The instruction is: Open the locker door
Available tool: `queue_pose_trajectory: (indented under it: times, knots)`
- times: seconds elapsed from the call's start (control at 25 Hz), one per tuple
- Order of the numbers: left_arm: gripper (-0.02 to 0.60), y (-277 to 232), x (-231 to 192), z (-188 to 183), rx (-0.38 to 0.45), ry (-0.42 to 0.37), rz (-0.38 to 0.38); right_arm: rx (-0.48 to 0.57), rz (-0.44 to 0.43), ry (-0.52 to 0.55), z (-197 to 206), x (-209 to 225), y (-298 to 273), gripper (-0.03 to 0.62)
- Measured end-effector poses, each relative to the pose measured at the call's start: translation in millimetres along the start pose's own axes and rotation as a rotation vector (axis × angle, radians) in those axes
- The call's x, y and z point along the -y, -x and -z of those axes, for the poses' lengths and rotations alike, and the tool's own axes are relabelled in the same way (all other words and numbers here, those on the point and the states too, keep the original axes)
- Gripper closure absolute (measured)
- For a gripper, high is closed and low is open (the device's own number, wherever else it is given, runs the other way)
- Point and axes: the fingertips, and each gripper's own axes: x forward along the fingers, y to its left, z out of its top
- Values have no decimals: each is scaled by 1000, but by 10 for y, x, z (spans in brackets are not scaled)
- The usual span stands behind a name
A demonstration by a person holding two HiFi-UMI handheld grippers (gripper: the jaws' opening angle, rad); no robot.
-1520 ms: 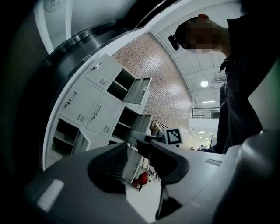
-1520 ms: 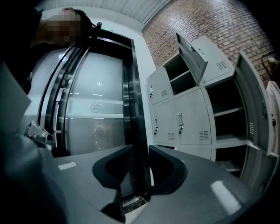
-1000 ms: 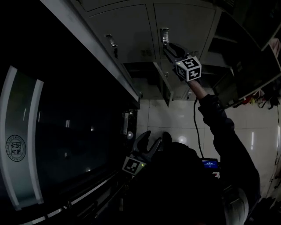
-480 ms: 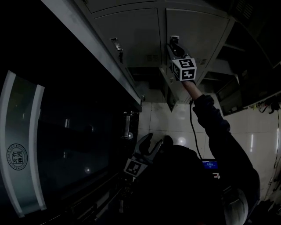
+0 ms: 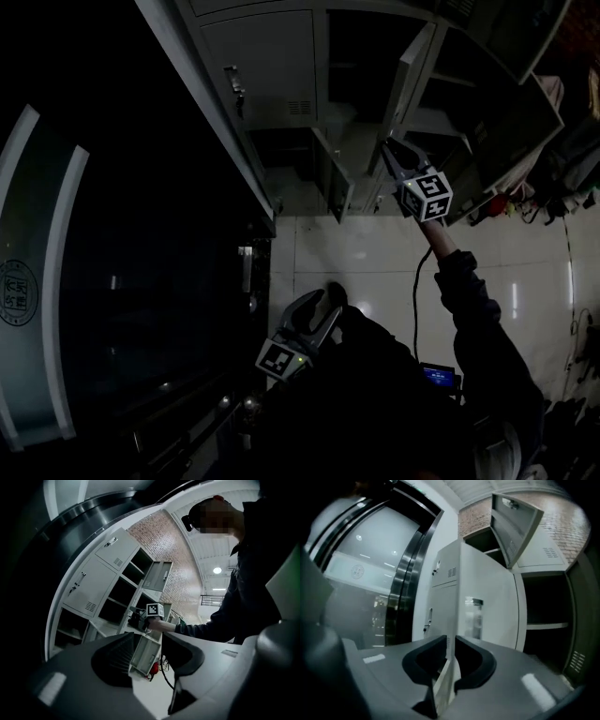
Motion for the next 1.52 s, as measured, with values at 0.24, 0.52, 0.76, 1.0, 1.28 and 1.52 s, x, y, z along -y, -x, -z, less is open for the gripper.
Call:
queue_pose_trajectory:
  times: [0.24, 0.52, 0.76, 1.0, 1.28, 1.52]
  knots:
    - [396, 435, 569, 661, -73, 85, 35, -92, -111, -65, 599, -1266, 1626, 517]
    - [396, 411, 1088, 842, -160, 25, 106, -183, -43, -355, 1067, -2220, 3389, 513]
    - [396, 128, 1525, 955, -179, -77, 146, -146, 2, -296, 947, -2146, 4165, 588]
    - [396, 111, 2439, 1268, -153, -55, 131, -100, -57, -201, 863, -1936, 4874, 605]
    - [397, 139, 3106, 1676, -146, 15, 124, -77, -50, -203, 999, -1888, 5421, 603]
    - [397, 57, 3267, 1508, -124, -49, 137, -39, -57, -192, 805, -1845, 5564, 604]
